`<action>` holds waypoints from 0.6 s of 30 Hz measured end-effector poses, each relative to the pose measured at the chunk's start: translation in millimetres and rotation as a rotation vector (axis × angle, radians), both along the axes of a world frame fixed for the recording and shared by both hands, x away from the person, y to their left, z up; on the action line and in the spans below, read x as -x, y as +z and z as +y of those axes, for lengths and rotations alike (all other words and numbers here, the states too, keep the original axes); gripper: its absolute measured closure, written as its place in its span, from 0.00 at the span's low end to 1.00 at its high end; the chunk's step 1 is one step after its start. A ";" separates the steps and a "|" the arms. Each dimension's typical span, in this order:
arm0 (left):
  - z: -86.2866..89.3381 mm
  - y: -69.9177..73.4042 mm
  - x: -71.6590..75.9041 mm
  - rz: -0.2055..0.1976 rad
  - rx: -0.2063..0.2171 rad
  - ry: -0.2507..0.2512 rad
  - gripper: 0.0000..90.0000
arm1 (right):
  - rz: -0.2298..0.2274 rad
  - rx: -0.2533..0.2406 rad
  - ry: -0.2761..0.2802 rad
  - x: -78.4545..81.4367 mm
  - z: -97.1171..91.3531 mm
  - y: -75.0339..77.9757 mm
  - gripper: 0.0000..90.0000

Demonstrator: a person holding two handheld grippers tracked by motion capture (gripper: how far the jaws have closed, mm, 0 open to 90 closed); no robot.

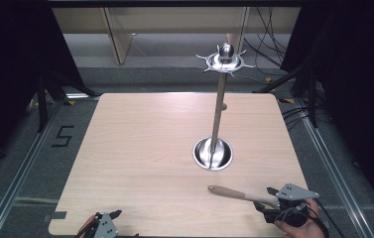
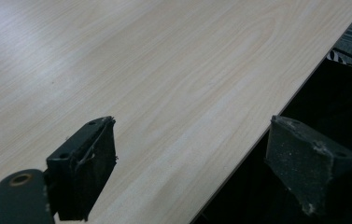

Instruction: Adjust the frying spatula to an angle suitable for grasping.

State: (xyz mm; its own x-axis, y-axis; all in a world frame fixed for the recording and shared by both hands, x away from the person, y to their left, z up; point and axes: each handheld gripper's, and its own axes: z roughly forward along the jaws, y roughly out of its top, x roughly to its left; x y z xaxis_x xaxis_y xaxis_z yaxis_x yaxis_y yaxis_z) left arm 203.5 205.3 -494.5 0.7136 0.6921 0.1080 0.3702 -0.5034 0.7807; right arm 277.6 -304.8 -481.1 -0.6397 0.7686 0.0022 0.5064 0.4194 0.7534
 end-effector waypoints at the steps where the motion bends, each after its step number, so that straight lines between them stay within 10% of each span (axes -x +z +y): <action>1: 0.0 0.0 0.0 0.000 0.000 0.000 0.17 | 0.000 0.000 0.000 0.0 0.0 0.0 0.34; 18: 1.0 0.7 -1.0 0.011 -0.025 -0.013 0.17 | 0.004 0.045 0.039 -2.2 4.6 6.9 0.37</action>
